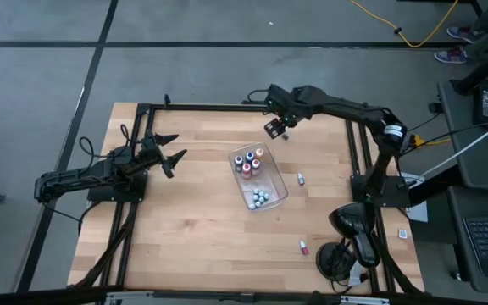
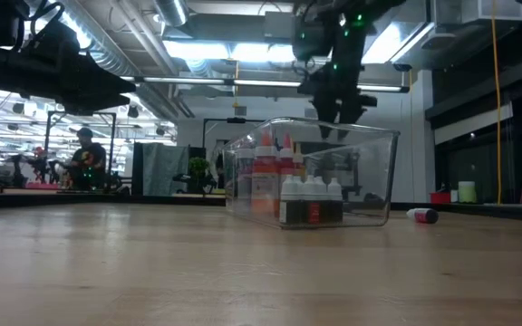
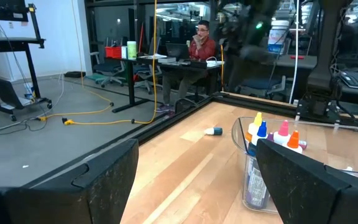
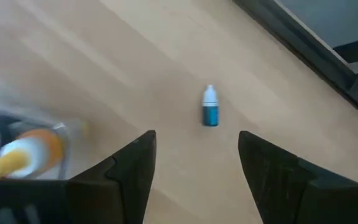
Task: Pick & Place food coloring
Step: Put the small blue food coloring bottle into the bottom of the bin
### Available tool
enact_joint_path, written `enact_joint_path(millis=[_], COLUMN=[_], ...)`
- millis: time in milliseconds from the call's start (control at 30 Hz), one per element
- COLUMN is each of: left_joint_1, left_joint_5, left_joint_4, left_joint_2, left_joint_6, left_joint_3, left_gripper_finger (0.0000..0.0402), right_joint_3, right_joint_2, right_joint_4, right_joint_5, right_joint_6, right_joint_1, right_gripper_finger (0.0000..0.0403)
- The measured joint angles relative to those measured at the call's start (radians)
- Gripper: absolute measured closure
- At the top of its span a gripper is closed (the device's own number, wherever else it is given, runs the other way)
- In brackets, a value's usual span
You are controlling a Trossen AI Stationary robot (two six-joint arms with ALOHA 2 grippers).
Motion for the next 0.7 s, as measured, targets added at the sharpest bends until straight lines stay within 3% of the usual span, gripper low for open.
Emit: enact_joint_path(millis=[267,433,700], left_joint_1=[0.000,0.000,0.000], left_joint_5=[0.000,0.000,0.000], left_joint_4=[0.000,0.000,0.000], left_joint_2=[0.000,0.000,0.000], left_joint_6=[0.000,0.000,0.000], left_joint_3=[0.000,0.000,0.000], left_gripper_finger=[0.0082,0.0082,0.0082], right_joint_3=[0.000,-0.001,-0.122], right_joint_2=[0.105,0.166,0.193], right_joint_4=[0.009,0.008,0.065], right_joint_5=[-0.007,-0.077,-0.138], right_joint_6=[-0.082,-0.102,-0.127], right_joint_1=[-0.076,-0.109,-0.137], right_gripper_finger=[0.0180,0.0180,0.0180])
